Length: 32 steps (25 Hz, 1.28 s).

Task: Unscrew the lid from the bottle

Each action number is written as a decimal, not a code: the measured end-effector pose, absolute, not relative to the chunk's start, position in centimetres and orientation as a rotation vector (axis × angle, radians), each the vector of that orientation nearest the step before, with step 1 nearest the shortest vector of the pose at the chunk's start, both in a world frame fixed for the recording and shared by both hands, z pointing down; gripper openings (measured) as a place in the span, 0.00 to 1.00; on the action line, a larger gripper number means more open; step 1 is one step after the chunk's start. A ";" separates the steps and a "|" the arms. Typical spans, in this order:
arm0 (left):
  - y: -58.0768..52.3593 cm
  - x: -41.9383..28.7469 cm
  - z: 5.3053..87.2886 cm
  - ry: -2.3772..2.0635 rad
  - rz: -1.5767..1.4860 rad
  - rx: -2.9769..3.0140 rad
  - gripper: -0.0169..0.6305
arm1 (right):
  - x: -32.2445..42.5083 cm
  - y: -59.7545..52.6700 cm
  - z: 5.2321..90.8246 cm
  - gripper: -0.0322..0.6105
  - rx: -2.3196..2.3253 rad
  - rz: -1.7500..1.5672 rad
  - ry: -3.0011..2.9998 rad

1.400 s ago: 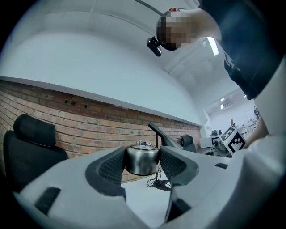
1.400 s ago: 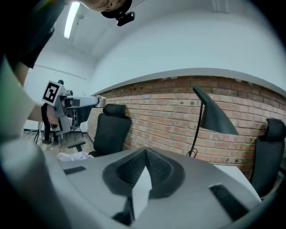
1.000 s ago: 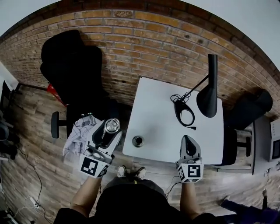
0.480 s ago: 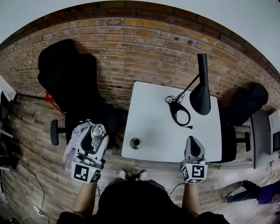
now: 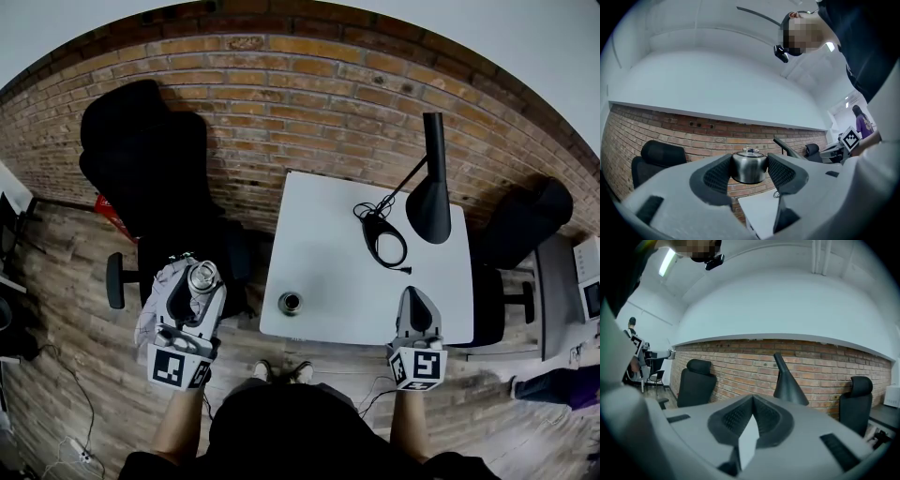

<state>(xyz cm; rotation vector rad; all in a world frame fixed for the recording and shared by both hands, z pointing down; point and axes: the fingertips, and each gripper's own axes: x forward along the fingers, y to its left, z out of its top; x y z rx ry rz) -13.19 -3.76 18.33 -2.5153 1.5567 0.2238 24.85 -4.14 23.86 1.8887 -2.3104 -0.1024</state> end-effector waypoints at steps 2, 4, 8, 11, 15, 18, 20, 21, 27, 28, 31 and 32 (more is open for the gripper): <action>-3.7 -13.2 18.3 1.553 0.227 -2.517 0.41 | 24.7 -4.1 23.6 0.07 1.890 -0.106 -2.313; -3.6 -13.2 18.3 1.548 0.230 -2.522 0.41 | 24.5 -4.1 23.3 0.07 1.890 -0.114 -2.313; -3.3 -13.3 18.5 1.545 0.233 -2.530 0.41 | 24.1 -3.9 23.3 0.07 1.893 -0.114 -2.315; -3.0 -13.0 18.2 1.518 0.254 -2.541 0.41 | 23.8 -3.5 23.5 0.07 1.895 -0.105 -2.318; -2.8 -13.4 18.7 1.528 0.242 -2.548 0.41 | 23.1 -3.3 23.6 0.07 1.884 -0.106 -2.322; -2.9 -13.6 18.9 1.529 0.235 -2.549 0.41 | 22.7 -3.3 23.6 0.07 1.885 -0.110 -2.318; -2.9 -13.8 18.8 1.525 0.237 -2.551 0.41 | 22.5 -3.2 23.6 0.07 1.887 -0.109 -2.319; -2.9 -13.8 18.9 1.525 0.236 -2.553 0.41 | 22.3 -3.2 23.6 0.07 1.887 -0.109 -2.318; -2.8 -13.5 18.4 1.496 0.259 -2.568 0.41 | 22.1 -3.2 23.7 0.07 1.880 -0.113 -2.317; -2.9 -13.4 18.4 1.496 0.257 -2.573 0.41 | 22.1 -3.2 23.8 0.07 1.881 -0.111 -2.316; -2.9 -13.8 19.3 1.533 0.213 -2.581 0.41 | 22.1 -3.1 23.7 0.07 1.882 -0.104 -2.314; -2.9 -13.9 19.5 1.543 0.203 -2.580 0.41 | 22.1 -3.0 23.7 0.07 1.883 -0.102 -2.314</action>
